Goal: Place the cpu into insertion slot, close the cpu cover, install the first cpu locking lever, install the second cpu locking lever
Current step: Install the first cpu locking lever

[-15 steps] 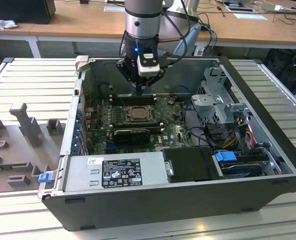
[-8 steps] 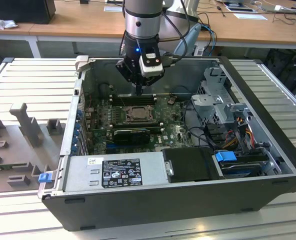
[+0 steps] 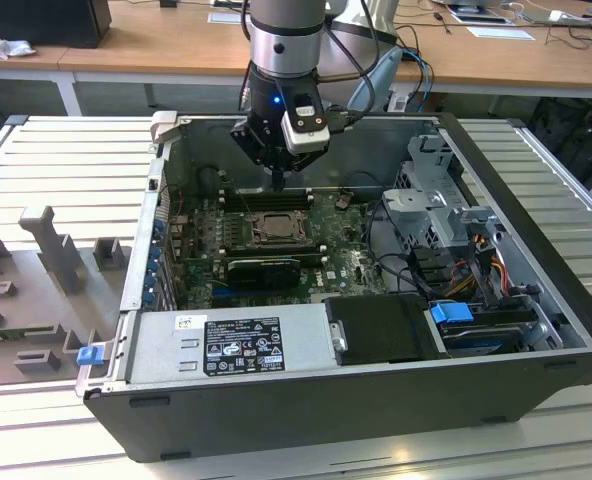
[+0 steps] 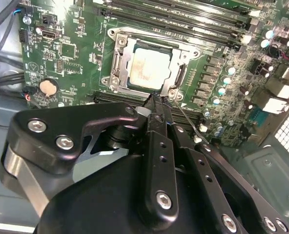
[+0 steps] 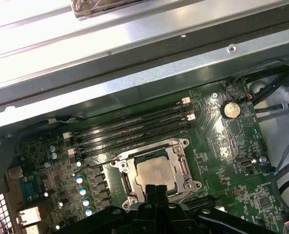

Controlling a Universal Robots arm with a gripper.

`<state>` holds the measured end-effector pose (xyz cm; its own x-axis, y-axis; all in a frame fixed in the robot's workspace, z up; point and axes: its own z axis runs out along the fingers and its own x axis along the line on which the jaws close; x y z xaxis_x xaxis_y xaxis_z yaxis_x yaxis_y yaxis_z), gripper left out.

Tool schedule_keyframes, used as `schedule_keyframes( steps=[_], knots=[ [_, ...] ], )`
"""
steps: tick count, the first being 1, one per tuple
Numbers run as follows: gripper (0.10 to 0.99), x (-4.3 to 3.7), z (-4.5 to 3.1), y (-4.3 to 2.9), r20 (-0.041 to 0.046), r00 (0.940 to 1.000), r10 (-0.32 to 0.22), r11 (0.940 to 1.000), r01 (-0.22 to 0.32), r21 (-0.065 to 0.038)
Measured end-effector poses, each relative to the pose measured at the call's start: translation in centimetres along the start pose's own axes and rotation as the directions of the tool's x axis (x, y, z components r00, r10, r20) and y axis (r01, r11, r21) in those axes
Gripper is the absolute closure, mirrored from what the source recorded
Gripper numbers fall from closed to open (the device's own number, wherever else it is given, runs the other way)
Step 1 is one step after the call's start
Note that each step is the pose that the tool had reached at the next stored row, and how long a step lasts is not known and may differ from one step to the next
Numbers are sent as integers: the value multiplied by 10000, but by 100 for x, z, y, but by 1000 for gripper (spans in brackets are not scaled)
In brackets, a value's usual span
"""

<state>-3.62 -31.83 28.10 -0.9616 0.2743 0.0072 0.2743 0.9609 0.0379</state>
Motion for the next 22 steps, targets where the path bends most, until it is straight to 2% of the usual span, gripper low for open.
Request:
schedule_keyframes(
  steps=[3,4,7,11,15,20,22],
  knots=[
    [980,0,0,0,-6,9999,-172,9999,172,1],
    [980,0,0,0,-16,9991,-434,9991,434,3],
    [980,0,0,-1,-41,9942,-1078,9942,1078,6],
    [980,0,0,-1,-54,9899,-1418,9899,1418,7],
    [980,0,0,-1,-73,9813,-1923,9813,1924,7],
    [980,0,0,-1,-98,9645,-2641,9645,2641,6],
    [980,3,1,-2,-101,9616,-2742,9617,2743,4]
  ],
)
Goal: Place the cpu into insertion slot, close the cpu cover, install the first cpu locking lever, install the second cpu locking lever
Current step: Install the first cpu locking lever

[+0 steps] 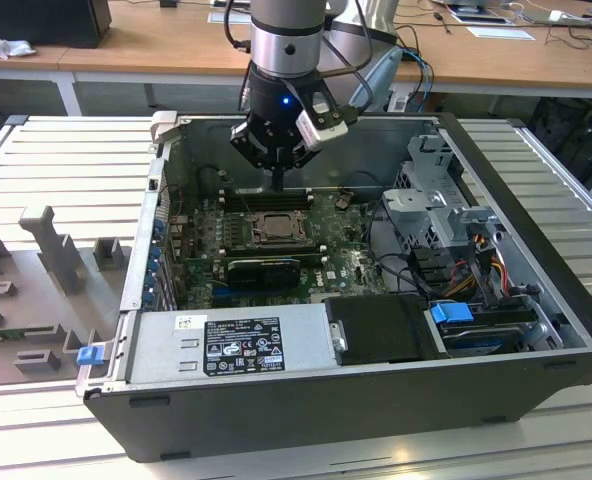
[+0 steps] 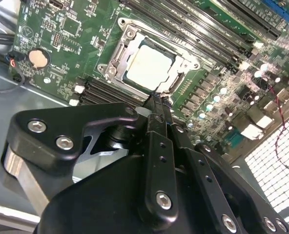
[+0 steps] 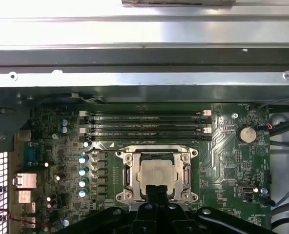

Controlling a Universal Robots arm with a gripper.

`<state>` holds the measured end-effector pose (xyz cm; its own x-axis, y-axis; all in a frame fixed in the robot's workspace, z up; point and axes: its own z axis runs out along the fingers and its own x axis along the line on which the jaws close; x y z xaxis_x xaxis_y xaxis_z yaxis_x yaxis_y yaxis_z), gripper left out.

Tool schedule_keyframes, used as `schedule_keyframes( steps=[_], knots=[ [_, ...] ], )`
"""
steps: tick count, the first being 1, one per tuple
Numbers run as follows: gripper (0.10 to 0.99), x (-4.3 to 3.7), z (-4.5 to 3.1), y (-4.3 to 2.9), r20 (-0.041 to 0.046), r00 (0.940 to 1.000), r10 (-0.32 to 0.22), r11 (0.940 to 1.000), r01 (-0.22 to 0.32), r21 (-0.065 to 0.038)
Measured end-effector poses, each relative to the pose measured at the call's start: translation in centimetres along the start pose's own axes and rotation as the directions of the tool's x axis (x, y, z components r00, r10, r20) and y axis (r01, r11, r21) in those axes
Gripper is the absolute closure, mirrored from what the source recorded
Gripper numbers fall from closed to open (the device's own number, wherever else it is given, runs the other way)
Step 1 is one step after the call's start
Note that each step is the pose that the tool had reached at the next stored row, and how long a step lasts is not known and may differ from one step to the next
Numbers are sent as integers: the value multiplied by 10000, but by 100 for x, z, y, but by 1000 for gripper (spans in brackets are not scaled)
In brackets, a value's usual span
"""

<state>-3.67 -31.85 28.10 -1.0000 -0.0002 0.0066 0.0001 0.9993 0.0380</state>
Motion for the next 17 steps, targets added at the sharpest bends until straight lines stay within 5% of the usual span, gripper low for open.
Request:
schedule_keyframes(
  steps=[17],
  knots=[
    [980,187,1,-13,8,9999,-104,9999,104,-137]
  ],
)
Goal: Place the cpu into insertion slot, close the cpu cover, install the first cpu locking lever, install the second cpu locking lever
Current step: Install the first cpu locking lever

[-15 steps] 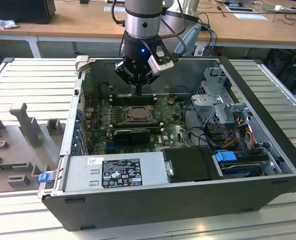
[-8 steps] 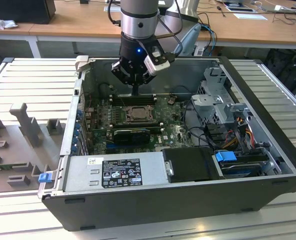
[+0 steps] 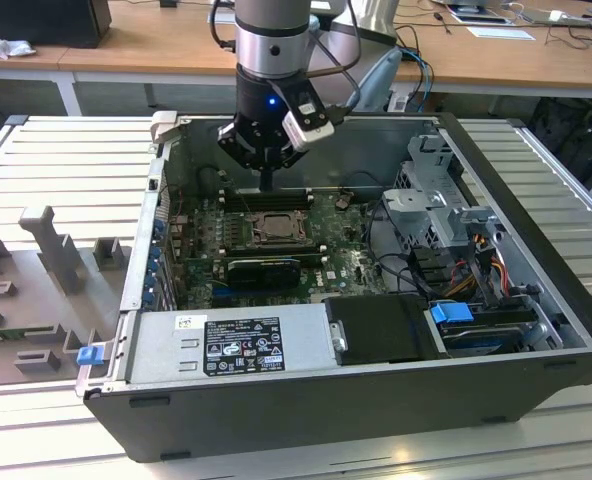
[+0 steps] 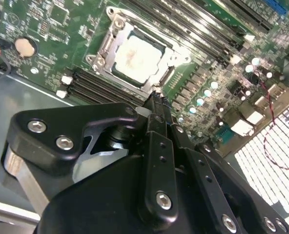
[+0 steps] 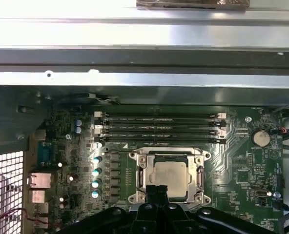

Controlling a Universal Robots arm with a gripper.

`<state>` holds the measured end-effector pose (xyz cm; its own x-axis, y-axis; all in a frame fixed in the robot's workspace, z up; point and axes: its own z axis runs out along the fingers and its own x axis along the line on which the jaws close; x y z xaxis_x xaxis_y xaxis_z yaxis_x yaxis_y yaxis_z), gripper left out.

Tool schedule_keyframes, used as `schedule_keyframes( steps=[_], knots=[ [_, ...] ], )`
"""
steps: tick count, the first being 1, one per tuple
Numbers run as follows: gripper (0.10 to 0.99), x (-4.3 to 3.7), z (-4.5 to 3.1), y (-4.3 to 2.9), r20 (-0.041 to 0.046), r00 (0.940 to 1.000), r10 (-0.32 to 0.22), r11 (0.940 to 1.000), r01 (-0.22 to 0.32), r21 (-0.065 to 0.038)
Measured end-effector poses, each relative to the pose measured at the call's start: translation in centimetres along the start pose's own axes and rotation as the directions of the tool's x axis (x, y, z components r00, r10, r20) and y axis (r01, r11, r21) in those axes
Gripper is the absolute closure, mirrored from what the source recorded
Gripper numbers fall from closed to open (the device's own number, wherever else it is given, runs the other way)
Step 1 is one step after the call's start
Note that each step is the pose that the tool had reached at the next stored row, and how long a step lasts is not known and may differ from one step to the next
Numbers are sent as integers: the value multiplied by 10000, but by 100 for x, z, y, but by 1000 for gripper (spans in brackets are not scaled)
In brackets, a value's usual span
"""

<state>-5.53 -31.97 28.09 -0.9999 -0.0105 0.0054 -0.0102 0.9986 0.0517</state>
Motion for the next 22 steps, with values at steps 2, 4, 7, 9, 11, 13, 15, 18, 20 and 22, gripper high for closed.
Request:
schedule_keyframes(
  steps=[2,4,7,9,11,13,15,18,20,22],
  knots=[
    [980,47,1,0,1,10000,-5,10000,5,-13],
    [980,153,10,1,8,10000,-13,10000,13,-51],
    [980,259,37,0,18,10000,-24,10000,24,-86],
    [980,374,63,0,23,10000,-37,9999,37,-125],
    [980,445,82,2,32,10000,-42,9999,42,-144],
    [980,478,107,10,32,10000,-41,9999,42,-147],
    [980,505,136,28,31,10000,-44,9999,44,-150],
    [980,534,188,75,33,10000,-40,9999,41,-152],
    [980,536,230,144,32,10000,-44,9999,44,-151],
    [980,537,248,215,32,10000,-40,9999,41,-151]
  ],
)
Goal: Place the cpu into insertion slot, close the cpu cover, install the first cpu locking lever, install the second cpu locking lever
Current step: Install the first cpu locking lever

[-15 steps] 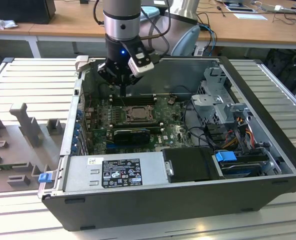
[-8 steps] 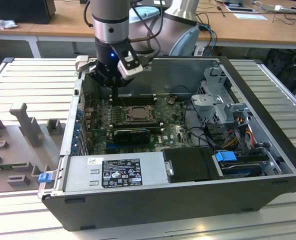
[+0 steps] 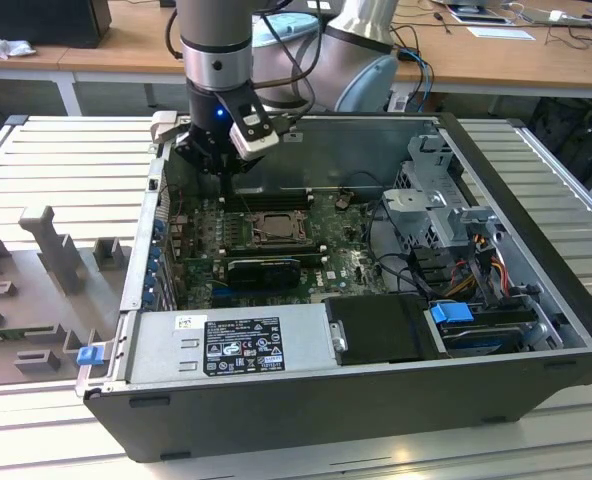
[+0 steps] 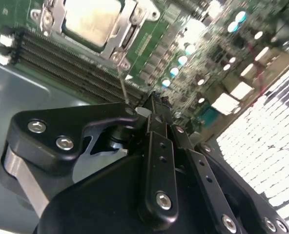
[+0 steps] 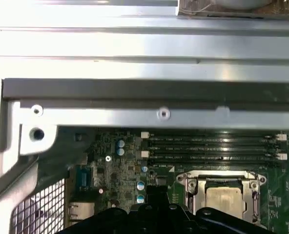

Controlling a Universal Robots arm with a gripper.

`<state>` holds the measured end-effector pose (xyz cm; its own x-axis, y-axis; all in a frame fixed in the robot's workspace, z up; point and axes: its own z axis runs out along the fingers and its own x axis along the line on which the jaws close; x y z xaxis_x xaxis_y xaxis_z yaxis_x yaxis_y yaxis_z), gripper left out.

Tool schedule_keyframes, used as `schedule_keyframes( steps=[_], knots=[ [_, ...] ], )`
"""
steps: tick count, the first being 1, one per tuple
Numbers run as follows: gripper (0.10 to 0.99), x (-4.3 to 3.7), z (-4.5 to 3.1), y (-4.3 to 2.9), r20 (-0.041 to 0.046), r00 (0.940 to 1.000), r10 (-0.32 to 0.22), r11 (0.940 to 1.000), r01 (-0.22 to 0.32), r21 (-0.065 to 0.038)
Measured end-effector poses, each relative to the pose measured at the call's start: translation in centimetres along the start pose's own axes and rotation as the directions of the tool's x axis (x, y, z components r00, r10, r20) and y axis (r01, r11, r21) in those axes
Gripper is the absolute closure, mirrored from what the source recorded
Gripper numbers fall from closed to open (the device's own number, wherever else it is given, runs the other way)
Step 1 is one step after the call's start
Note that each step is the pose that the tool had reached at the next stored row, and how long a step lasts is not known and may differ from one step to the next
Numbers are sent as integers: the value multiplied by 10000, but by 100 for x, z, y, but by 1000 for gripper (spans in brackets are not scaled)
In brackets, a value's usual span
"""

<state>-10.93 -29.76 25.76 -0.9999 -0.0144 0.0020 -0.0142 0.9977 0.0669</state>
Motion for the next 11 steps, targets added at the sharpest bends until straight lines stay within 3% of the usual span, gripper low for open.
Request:
schedule_keyframes(
  steps=[2,3,11],
  knots=[
    [980,-6,11,89,-1,10000,-1,10000,1,1],
    [980,-42,14,95,0,10000,-2,10000,2,0],
    [980,-461,83,88,-102,9999,3,10000,-3,-3]
  ],
)
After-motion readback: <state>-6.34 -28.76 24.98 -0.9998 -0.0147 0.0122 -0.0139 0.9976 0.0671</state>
